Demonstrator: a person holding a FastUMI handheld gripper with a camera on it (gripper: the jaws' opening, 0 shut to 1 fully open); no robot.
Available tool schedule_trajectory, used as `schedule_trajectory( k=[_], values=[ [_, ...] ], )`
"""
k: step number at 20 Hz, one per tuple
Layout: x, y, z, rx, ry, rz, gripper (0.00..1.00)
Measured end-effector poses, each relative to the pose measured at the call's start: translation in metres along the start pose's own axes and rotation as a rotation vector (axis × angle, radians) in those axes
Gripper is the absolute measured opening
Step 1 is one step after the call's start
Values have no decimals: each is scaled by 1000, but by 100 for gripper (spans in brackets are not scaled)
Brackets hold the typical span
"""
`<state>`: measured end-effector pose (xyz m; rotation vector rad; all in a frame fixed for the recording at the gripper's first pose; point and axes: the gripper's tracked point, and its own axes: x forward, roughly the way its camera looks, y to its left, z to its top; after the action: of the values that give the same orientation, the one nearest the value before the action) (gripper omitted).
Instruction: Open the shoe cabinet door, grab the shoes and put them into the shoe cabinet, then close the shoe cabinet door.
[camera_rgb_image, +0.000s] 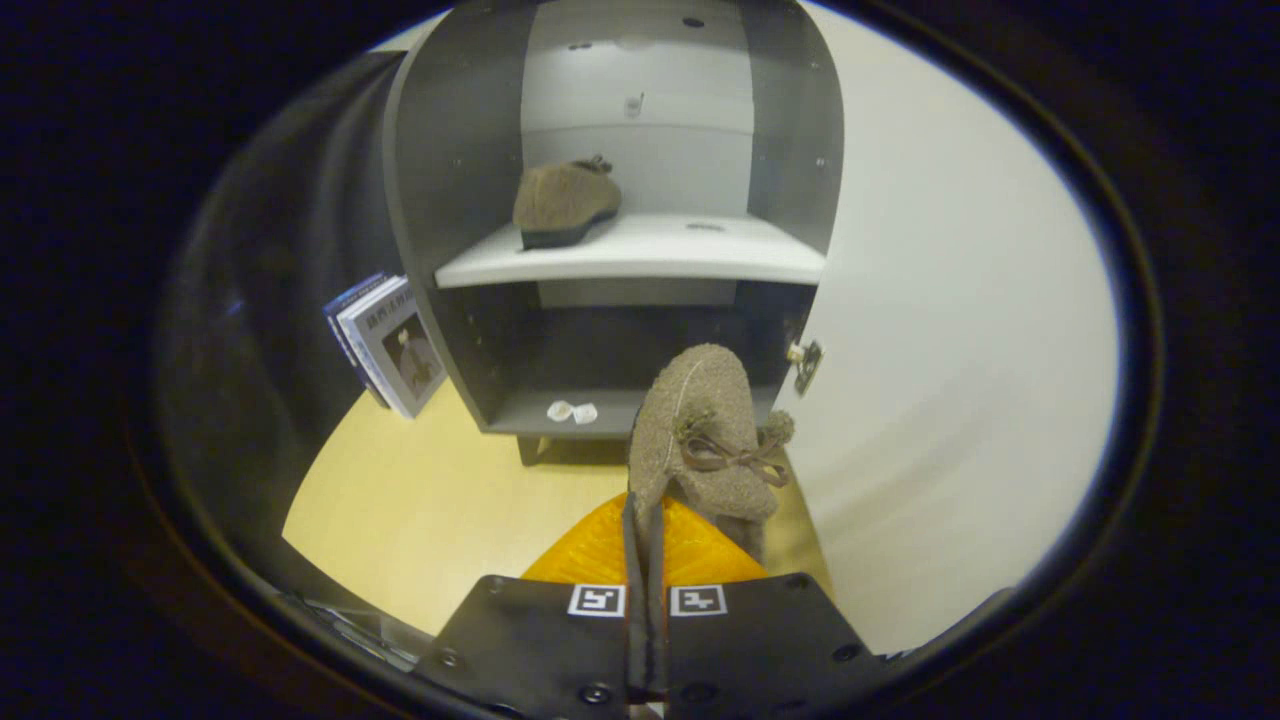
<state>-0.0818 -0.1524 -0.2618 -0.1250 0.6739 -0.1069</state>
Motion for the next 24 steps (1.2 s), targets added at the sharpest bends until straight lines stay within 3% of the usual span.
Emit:
schedule_trajectory(
  k=[6, 15, 24],
  values=[
    [-15, -9, 83, 6, -119, -20, 3],
    [34, -19, 178, 4, -209, -97, 2],
    [107, -26, 228, -30, -167, -173, 2]
  ],
)
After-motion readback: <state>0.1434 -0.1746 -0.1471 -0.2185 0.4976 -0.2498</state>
